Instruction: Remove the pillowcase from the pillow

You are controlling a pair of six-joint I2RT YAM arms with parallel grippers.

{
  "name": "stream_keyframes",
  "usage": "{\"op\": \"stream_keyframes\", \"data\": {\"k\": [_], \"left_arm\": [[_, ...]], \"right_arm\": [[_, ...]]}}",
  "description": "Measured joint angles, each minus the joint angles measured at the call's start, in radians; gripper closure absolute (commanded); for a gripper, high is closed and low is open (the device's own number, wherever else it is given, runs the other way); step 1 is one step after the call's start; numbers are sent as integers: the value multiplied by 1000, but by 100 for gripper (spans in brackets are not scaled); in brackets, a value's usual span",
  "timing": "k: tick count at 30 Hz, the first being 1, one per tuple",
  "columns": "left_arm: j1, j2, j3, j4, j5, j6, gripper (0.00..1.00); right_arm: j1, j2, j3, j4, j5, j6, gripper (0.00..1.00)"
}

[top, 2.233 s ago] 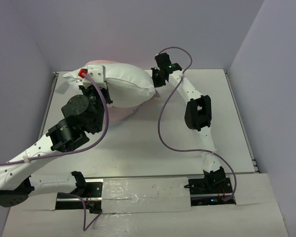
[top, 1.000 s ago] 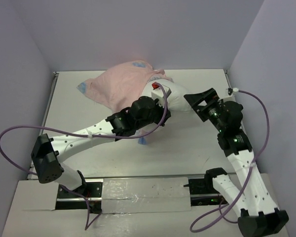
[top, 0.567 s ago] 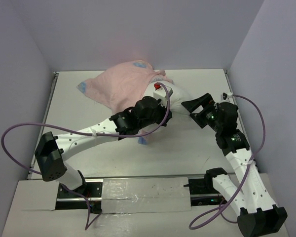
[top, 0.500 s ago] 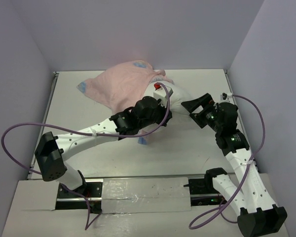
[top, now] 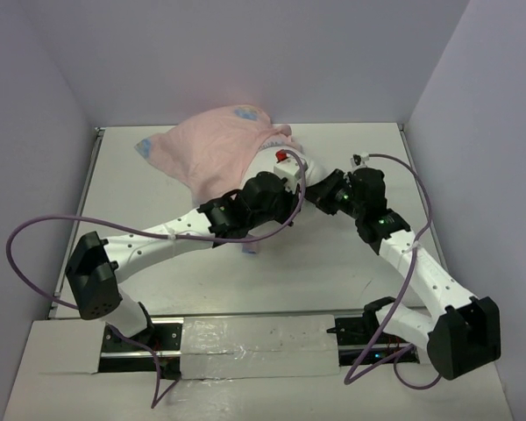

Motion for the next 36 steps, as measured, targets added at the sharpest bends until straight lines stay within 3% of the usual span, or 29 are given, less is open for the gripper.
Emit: {"op": "stream_keyframes", "data": {"k": [1, 5, 6, 7, 10, 12, 20, 23, 27, 30, 36], "left_arm": [[0, 4, 0, -6, -3, 5, 100], [-1, 8, 0, -4, -13, 19, 100], [-1, 8, 0, -3, -13, 22, 92], [-1, 6, 1, -3, -13, 25, 58], [-8, -10, 9, -15, -22, 16, 34], [-23, -58, 6, -28, -48, -6, 2], [-37, -498, -264, -68, -266, -235, 1], [-21, -576, -368, -99, -352, -357, 1], [76, -600, -557, -74, -353, -480, 1], [124, -582, -664, -41, -340, -489, 1], [137, -449, -716, 137, -299, -424, 1]], "right_arm": [[9, 13, 2, 31, -3, -6, 100], [22, 22, 4, 85, 29, -35, 100], [24, 17, 4, 90, 44, -43, 100], [27, 8, 4, 92, 65, -54, 100], [35, -31, 6, 85, 138, -95, 100], [40, -49, 30, 66, 183, -127, 100], [34, 11, 219, 42, 208, -185, 100], [20, 48, 274, 8, 178, -192, 100], [0, 89, 362, -56, 143, -200, 100], [-4, 112, 421, -100, 134, -210, 100], [-22, 133, 475, -122, 113, -217, 100]]}}
